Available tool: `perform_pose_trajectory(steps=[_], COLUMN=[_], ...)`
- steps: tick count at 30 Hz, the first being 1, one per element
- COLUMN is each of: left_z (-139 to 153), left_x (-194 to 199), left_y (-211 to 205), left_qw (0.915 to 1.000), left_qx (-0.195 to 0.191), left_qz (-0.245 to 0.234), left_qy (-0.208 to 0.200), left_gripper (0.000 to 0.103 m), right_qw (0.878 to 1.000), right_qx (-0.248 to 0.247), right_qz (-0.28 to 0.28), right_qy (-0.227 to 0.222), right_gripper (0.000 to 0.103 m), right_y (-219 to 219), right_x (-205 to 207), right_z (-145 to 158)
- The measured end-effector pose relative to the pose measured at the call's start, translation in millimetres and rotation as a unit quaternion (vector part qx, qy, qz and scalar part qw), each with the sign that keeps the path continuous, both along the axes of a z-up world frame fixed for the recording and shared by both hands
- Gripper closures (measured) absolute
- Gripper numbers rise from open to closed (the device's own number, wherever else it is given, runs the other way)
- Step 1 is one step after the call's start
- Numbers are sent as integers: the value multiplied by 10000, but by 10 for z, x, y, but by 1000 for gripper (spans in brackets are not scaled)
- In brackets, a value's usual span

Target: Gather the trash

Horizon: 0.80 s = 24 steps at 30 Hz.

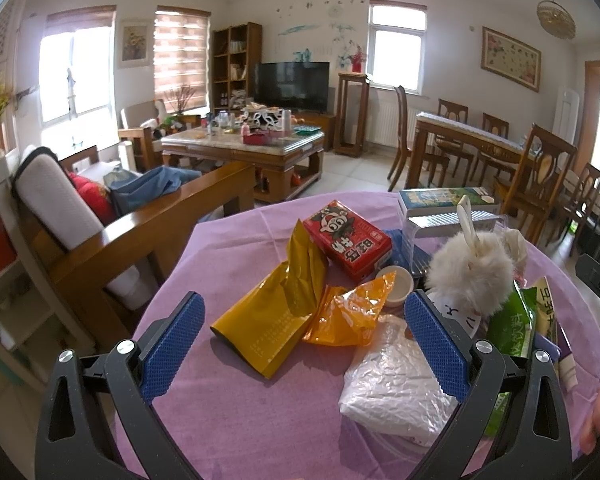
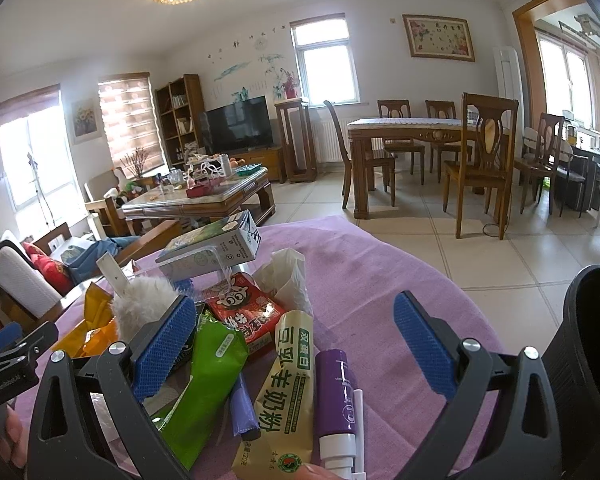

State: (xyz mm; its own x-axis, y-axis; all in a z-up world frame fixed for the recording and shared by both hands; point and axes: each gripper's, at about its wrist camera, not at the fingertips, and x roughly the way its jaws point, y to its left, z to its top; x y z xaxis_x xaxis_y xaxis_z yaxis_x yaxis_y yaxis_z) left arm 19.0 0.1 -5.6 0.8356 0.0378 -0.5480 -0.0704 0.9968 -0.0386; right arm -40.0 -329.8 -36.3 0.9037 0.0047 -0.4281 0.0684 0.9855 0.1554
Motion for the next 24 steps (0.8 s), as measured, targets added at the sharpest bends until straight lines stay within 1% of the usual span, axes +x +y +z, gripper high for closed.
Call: perform_pose_trajectory(steps=[18, 21, 23, 24], left_z=[-5, 13, 71, 111], left_x=[-3, -20, -52, -48], left_y=[-3, 28, 115, 173], left_qw=[10000, 10000, 9995, 9994], left_qx=[4, -79, -198, -141], left_qz=[2, 17, -187, -262], left_qy=[-5, -39, -153, -201], left_gripper=[4, 4, 4, 4], right_qw=[10000, 9999, 9993, 9987], right_qx=[19, 32, 189, 204], right_qz=[-4, -20, 187, 337], right_qy=[41, 108, 250, 337], right_gripper=[5, 5, 5, 5], right_y=[-5, -6, -20, -34], right_x=[3, 16, 69, 98], right_z=[-2, -7, -24, -23])
